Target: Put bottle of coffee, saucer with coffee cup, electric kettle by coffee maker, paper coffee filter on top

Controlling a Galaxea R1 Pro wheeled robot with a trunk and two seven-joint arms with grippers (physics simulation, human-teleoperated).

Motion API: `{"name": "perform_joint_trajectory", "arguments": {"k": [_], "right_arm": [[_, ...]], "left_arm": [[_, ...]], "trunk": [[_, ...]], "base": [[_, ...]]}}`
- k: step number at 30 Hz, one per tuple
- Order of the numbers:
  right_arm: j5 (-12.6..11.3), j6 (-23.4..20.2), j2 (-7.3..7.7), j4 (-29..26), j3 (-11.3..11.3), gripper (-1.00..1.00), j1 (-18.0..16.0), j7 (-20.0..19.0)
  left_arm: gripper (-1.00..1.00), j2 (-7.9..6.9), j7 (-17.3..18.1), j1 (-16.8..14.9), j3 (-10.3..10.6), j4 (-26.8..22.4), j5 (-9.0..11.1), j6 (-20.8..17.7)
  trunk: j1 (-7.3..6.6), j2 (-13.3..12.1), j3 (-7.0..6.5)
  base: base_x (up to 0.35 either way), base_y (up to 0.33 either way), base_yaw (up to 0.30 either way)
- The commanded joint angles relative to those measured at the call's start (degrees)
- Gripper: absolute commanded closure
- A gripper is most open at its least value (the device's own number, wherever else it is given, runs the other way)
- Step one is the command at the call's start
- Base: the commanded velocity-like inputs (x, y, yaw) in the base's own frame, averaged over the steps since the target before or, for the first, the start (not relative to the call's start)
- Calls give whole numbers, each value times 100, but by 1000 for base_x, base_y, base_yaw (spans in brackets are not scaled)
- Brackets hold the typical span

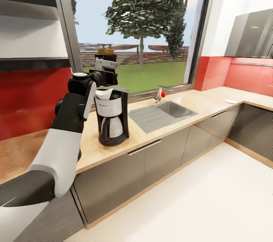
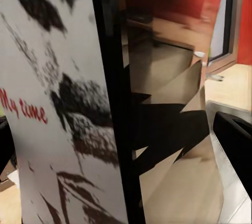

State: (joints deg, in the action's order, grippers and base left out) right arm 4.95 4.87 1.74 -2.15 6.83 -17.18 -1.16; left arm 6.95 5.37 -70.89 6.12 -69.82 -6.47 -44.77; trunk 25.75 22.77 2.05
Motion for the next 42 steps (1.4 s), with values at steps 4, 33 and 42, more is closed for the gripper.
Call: {"name": "perform_joint_trajectory", "arguments": {"k": [4, 33, 42], "right_arm": [[50, 14, 2, 4, 11, -100, -5, -7], [50, 14, 2, 4, 11, -100, -5, -7], [50, 14, 2, 4, 11, -100, -5, -7]], "left_arm": [[100, 12, 61, -10, -11, -5, -65, -23], [100, 21, -63, 2, -15, 4, -56, -23], [100, 18, -71, 5, -15, 4, -56, -23]], "trunk": [[3, 15, 14], [3, 15, 14], [3, 15, 14]], "base": [[-2, -270, 0], [215, -204, 0], [146, -242, 0]]}}
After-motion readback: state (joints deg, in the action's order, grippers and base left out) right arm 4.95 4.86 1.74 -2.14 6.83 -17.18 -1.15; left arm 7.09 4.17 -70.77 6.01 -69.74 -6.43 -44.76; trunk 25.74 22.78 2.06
